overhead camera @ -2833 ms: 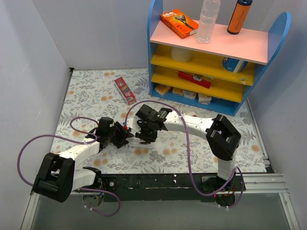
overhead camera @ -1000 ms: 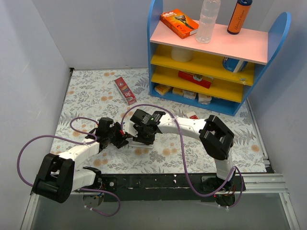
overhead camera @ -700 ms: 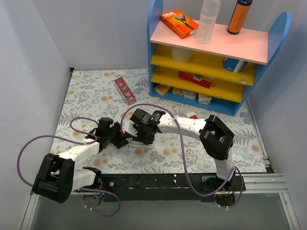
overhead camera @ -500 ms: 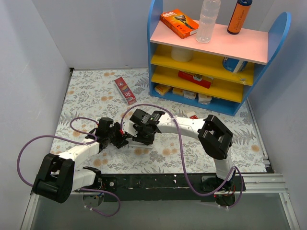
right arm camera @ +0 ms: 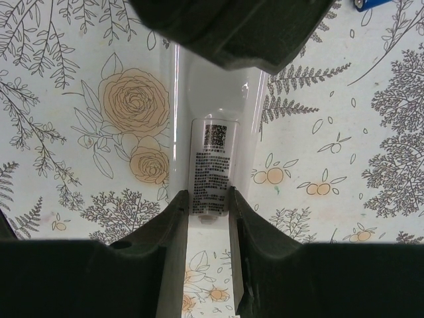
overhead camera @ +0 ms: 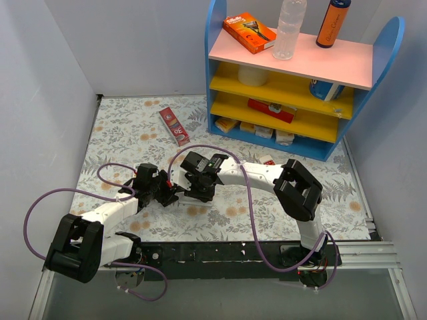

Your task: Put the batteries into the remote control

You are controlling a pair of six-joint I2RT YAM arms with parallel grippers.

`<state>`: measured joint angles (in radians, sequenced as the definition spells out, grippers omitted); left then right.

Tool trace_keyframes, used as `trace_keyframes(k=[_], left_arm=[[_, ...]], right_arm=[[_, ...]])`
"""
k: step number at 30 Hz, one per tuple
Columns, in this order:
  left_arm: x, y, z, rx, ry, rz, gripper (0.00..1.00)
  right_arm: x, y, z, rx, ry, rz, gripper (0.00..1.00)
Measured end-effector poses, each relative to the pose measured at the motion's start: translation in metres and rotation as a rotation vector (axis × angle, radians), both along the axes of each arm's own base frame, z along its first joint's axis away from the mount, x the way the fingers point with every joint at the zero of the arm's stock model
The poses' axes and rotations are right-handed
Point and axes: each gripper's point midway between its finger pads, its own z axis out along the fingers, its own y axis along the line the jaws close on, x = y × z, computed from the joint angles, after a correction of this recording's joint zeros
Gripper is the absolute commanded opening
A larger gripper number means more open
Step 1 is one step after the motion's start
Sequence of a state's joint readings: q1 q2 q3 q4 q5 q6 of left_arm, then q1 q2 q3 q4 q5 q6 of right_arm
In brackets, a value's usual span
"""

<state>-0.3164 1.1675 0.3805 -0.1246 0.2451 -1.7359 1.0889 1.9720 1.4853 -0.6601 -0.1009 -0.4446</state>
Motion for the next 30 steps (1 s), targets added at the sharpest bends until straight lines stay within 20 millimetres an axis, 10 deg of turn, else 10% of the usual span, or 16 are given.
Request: trace_keyframes(k=[12, 30], left_arm=[[-0.001, 0.0, 0.0, -0.001, 0.002, -0.001, 0.49], [-0.002, 0.0, 0.0, -0.001, 0.003, -0.001, 0.5]], right_arm=[[-0.003, 0.004, 0.003, 0.019, 0.018, 0.013, 0.53], [0.023, -0.013, 0.033, 0.201, 0.009, -0.252, 0.5]])
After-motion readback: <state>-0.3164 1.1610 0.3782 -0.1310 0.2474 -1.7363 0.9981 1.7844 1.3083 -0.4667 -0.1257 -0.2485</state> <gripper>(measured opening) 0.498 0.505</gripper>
